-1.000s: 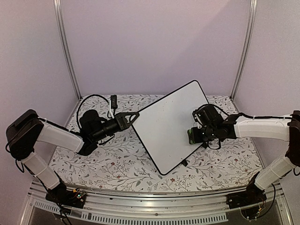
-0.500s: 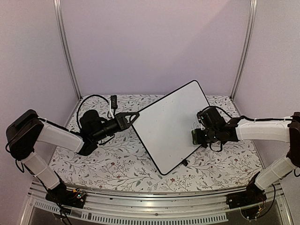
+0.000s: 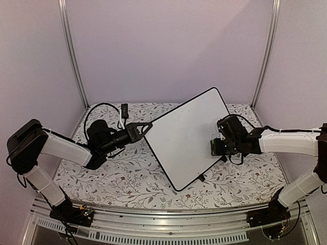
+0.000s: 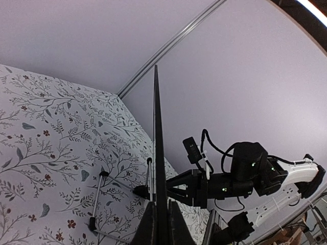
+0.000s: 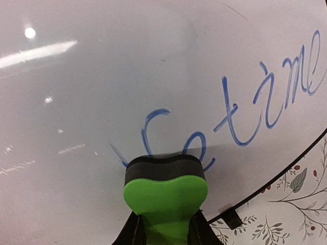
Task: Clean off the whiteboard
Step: Erase the whiteboard at the center of the board.
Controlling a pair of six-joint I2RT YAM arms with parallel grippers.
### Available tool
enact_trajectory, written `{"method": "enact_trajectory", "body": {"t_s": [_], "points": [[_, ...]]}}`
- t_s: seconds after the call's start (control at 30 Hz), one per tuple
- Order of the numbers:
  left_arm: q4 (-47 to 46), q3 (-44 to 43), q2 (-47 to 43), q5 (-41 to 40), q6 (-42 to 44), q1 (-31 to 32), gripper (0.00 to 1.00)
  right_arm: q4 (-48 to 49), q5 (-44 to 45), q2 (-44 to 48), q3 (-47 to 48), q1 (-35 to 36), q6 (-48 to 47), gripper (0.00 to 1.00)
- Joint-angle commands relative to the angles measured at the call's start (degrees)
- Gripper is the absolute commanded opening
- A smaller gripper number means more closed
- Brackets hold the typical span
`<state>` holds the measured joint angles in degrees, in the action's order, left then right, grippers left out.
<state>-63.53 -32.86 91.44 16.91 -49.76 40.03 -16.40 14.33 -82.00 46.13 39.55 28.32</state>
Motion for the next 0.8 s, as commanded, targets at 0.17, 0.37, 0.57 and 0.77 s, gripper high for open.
{"method": "enact_trajectory", "body": {"t_s": [0.17, 0.37, 0.57, 0.77], "points": [[1.8, -0.2, 1.5, 5.7, 0.9, 2.2, 0.00, 3.8, 0.5, -3.7, 6.2, -0.4, -1.7, 0.00], [1.9, -0.2, 1.4, 5.7, 1.0, 2.2, 0.00, 3.6, 3.4, -4.0, 3.5, -0.5, -0.1, 0.00], [1.8, -0.2, 1.6, 5.7, 0.8, 2.3, 0.00, 3.2, 4.6, -0.9, -1.9, -0.5, 2.2, 0.00], [1.7, -0.3, 1.6, 5.9, 0.8, 2.2, 0.00, 3.9, -1.5, 2.0, -3.5, -0.5, 0.0, 0.00]]}}
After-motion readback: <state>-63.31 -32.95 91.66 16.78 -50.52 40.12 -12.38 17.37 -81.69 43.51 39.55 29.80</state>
